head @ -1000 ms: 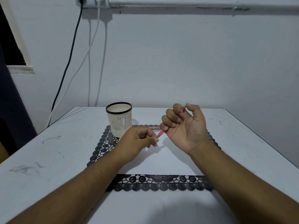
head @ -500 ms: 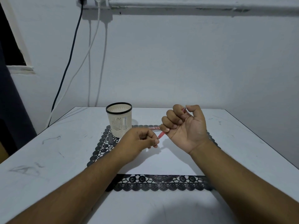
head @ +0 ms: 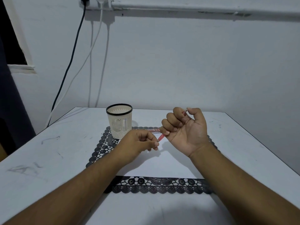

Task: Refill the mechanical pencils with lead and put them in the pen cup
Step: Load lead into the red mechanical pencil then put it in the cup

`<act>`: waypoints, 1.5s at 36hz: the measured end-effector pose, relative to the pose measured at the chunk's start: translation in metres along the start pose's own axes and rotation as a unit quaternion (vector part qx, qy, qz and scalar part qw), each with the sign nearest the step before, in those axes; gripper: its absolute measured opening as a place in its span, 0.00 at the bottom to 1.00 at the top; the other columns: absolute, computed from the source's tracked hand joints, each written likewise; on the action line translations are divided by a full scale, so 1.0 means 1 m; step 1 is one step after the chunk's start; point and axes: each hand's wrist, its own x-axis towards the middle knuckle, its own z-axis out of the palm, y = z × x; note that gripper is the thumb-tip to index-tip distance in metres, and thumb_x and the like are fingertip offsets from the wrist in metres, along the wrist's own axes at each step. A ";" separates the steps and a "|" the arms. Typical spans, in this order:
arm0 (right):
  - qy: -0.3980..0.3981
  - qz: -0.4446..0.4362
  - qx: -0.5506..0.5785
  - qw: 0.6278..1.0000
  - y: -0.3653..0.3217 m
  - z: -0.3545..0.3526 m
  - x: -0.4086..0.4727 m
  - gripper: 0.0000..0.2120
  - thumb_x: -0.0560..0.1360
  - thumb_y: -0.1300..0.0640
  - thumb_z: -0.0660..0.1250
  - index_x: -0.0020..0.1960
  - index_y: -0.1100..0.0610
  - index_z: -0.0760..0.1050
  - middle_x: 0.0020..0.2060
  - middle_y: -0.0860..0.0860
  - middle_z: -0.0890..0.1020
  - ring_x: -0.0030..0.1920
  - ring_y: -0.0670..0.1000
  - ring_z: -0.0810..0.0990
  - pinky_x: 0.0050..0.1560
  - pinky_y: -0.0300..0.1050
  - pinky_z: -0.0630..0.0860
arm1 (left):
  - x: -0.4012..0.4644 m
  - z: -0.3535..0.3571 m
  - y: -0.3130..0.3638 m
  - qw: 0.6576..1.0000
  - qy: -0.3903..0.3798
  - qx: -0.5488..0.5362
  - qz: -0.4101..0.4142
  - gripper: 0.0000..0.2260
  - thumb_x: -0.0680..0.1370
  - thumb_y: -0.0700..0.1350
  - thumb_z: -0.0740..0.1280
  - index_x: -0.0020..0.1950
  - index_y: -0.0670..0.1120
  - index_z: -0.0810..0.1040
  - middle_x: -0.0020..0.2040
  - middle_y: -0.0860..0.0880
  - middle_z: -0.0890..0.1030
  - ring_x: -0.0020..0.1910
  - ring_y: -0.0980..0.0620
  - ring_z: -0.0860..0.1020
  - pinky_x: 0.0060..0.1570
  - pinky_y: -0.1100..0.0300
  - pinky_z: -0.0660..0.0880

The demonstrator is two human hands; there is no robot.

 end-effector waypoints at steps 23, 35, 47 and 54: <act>0.131 -0.016 0.033 0.991 0.007 0.003 0.007 0.16 0.82 0.48 0.59 0.39 0.55 0.73 0.34 0.52 0.73 0.33 0.53 0.73 0.42 0.49 0.73 | 0.004 0.000 -0.004 0.999 0.049 -0.012 -0.005 0.04 0.77 0.32 0.72 0.44 0.40 0.82 0.37 0.48 0.83 0.35 0.55 0.76 0.38 0.67 0.72; 0.114 -0.037 0.049 0.992 0.009 0.002 0.007 0.10 0.71 0.51 0.58 0.34 0.54 0.63 0.30 0.50 0.61 0.30 0.51 0.59 0.37 0.47 0.60 | 0.002 0.003 -0.004 0.999 0.042 -0.009 -0.007 0.03 0.76 0.33 0.73 0.44 0.40 0.83 0.37 0.47 0.83 0.35 0.55 0.76 0.39 0.65 0.72; 0.084 -0.073 0.048 0.993 -0.009 0.002 0.005 0.11 0.72 0.49 0.58 0.35 0.54 0.62 0.30 0.49 0.60 0.32 0.51 0.56 0.37 0.47 0.60 | 0.003 0.002 -0.003 0.998 0.067 -0.022 0.002 0.03 0.79 0.41 0.72 0.51 0.46 0.85 0.43 0.48 0.86 0.40 0.57 0.78 0.40 0.64 0.71; 0.096 -0.077 -0.013 0.992 -0.025 0.010 0.010 0.13 0.70 0.49 0.57 0.34 0.52 0.56 0.29 0.49 0.55 0.29 0.50 0.50 0.32 0.44 0.49 | 0.004 -0.004 -0.001 0.992 0.111 -0.058 -0.013 0.07 0.83 0.40 0.66 0.54 0.43 0.84 0.43 0.49 0.86 0.41 0.54 0.76 0.40 0.59 0.71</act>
